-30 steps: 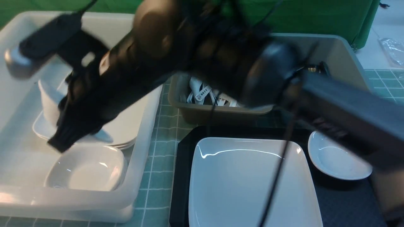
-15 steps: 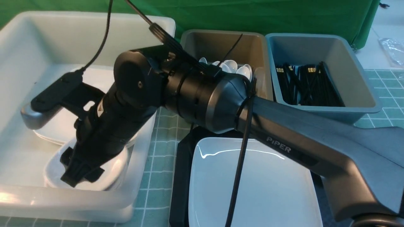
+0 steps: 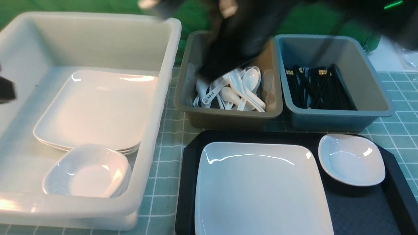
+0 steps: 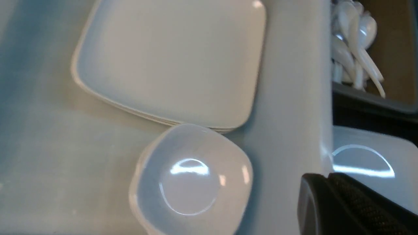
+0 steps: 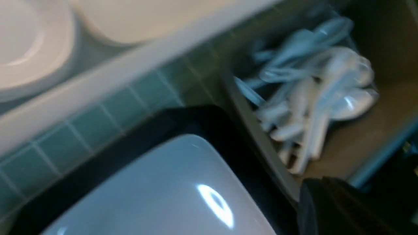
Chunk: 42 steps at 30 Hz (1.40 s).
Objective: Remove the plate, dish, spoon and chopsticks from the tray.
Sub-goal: Use the right arm to grab a small plate from the dinner plate
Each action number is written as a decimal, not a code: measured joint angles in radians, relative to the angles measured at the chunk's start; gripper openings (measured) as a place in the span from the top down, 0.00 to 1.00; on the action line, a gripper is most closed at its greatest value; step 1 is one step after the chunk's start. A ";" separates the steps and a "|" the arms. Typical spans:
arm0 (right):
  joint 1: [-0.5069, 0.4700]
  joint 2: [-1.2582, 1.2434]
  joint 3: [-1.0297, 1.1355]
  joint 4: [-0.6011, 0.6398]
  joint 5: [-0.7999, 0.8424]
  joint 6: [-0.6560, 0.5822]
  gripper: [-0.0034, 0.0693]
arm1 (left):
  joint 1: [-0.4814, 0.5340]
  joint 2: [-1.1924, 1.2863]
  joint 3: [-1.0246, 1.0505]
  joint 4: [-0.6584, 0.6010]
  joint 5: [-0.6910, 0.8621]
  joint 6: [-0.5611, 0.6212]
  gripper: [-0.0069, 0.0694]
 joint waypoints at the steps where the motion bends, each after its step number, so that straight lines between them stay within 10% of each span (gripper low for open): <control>1: -0.049 -0.045 0.058 0.009 0.000 0.003 0.92 | -0.051 0.000 0.010 0.013 -0.005 0.001 0.90; 7: -0.338 -0.226 0.511 0.092 -0.024 0.010 0.85 | -0.273 0.000 0.087 0.075 -0.057 0.001 0.90; 18: -0.474 -0.146 0.984 0.145 -0.434 -0.037 0.16 | -0.314 0.000 0.117 0.072 -0.094 0.001 0.90; 26: -0.477 -0.042 0.991 0.095 -0.572 -0.036 0.27 | -0.315 0.000 0.117 0.072 -0.092 0.000 0.90; 35: -0.470 -0.052 0.981 0.049 -0.589 -0.002 0.73 | -0.315 0.000 0.117 0.071 -0.075 0.000 0.90; 42: -0.477 -0.303 0.965 0.242 -0.542 0.009 0.87 | -0.315 0.000 0.117 0.071 -0.087 -0.013 0.90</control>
